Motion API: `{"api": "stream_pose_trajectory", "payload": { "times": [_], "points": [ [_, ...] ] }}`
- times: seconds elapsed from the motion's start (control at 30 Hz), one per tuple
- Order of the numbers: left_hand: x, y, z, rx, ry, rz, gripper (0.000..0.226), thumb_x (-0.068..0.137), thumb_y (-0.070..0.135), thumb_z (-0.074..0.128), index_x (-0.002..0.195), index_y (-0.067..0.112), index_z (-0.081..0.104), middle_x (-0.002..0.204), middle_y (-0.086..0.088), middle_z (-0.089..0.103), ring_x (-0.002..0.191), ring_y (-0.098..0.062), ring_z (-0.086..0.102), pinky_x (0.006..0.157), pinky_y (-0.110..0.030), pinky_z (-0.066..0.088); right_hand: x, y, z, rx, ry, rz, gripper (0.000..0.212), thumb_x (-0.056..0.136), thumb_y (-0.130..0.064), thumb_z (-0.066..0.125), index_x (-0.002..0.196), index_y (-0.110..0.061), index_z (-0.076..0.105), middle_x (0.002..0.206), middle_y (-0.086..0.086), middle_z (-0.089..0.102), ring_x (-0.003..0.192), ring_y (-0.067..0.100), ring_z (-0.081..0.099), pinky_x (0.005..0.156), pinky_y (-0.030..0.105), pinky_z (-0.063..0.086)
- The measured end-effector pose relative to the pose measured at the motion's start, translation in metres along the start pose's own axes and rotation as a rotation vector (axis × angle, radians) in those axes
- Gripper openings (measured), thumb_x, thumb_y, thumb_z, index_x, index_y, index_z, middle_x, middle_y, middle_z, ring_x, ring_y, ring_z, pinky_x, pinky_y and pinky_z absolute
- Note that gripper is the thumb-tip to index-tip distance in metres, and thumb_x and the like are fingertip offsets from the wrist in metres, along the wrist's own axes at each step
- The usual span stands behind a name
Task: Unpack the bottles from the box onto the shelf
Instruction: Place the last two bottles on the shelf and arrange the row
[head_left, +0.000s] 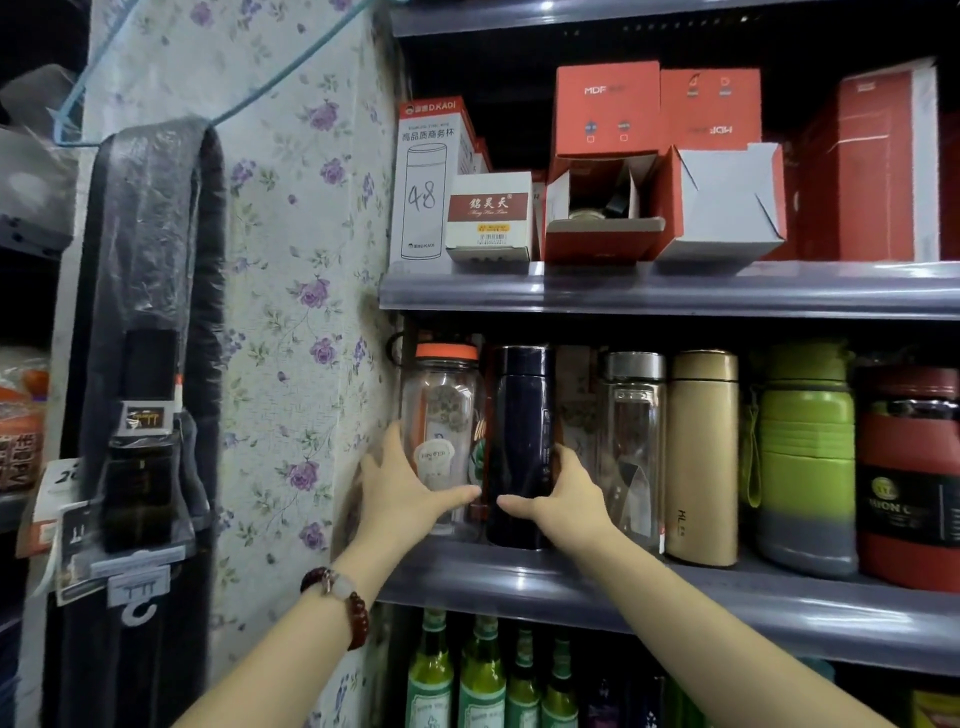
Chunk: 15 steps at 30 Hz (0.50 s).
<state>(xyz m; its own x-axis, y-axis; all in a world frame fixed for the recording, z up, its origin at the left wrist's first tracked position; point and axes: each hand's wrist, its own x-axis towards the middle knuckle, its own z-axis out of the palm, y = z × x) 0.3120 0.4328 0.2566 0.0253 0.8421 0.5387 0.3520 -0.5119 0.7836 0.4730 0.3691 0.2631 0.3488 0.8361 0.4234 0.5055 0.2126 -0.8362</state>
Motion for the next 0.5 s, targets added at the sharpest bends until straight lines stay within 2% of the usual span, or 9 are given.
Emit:
{"api": "stream_pose_trajectory", "payload": {
  "times": [0.1,0.17,0.23,0.3,0.37,0.43,0.5],
  "points": [
    [0.009,-0.009,-0.007,-0.137,-0.144,-0.016,0.119,0.062,0.032,0.086,0.151,0.03,0.008,0.157,-0.002,0.025,0.142,-0.023,0.029,0.113,-0.042,0.03,-0.001,0.003,0.001,-0.049,0.043,-0.047,0.083,0.067,-0.024,0.086,0.135,-0.017,0.039,0.125,-0.001,0.06,0.111,0.018,0.059,0.087,0.025,0.045],
    [0.014,-0.015,-0.014,-0.207,-0.227,-0.032,0.114,0.067,0.028,0.084,0.15,0.033,0.006,0.158,-0.001,0.022,0.143,-0.021,0.027,0.114,-0.04,0.028,0.001,0.004,0.001,-0.055,0.01,-0.042,0.087,0.069,-0.026,0.084,0.139,-0.017,0.034,0.128,0.001,0.059,0.115,0.02,0.058,0.091,0.027,0.046],
    [0.017,-0.02,-0.018,-0.24,-0.291,-0.048,0.113,0.069,0.03,0.082,0.15,0.035,0.004,0.16,0.002,0.016,0.144,-0.019,0.023,0.115,-0.039,0.024,0.002,0.004,0.001,-0.028,-0.043,-0.011,0.09,0.072,-0.026,0.081,0.144,-0.018,0.028,0.134,0.0,0.056,0.119,0.021,0.056,0.1,0.034,0.046],
    [0.013,-0.019,-0.015,-0.185,-0.291,-0.025,0.124,0.056,0.049,0.086,0.15,0.039,0.004,0.159,0.007,0.019,0.143,-0.017,0.027,0.116,-0.039,0.026,0.003,0.005,0.001,0.013,-0.058,-0.001,0.081,0.075,-0.021,0.078,0.141,-0.02,0.032,0.131,-0.001,0.058,0.116,0.019,0.057,0.102,0.036,0.046],
    [0.009,-0.017,-0.009,-0.096,-0.21,0.008,0.136,0.038,0.065,0.084,0.148,0.041,0.007,0.156,0.006,0.026,0.14,-0.018,0.033,0.115,-0.044,0.031,0.001,0.003,0.001,0.031,-0.03,-0.011,0.074,0.076,-0.017,0.078,0.136,-0.021,0.036,0.119,-0.005,0.059,0.105,0.014,0.058,0.094,0.028,0.046],
    [0.007,-0.017,-0.005,-0.072,-0.148,0.005,0.138,0.037,0.061,0.086,0.149,0.037,0.008,0.156,0.001,0.026,0.14,-0.021,0.033,0.114,-0.046,0.032,-0.001,0.001,0.002,0.012,0.012,-0.037,0.077,0.074,-0.018,0.081,0.137,-0.019,0.036,0.115,-0.003,0.059,0.101,0.013,0.056,0.091,0.026,0.045],
    [0.009,-0.017,-0.007,-0.115,-0.173,-0.021,0.133,0.043,0.052,0.088,0.149,0.035,0.01,0.156,0.001,0.027,0.14,-0.02,0.033,0.114,-0.044,0.032,-0.002,0.001,0.003,-0.022,0.029,-0.056,0.079,0.072,-0.02,0.082,0.137,-0.018,0.036,0.117,-0.002,0.06,0.102,0.014,0.056,0.093,0.027,0.046]
  ]
}}
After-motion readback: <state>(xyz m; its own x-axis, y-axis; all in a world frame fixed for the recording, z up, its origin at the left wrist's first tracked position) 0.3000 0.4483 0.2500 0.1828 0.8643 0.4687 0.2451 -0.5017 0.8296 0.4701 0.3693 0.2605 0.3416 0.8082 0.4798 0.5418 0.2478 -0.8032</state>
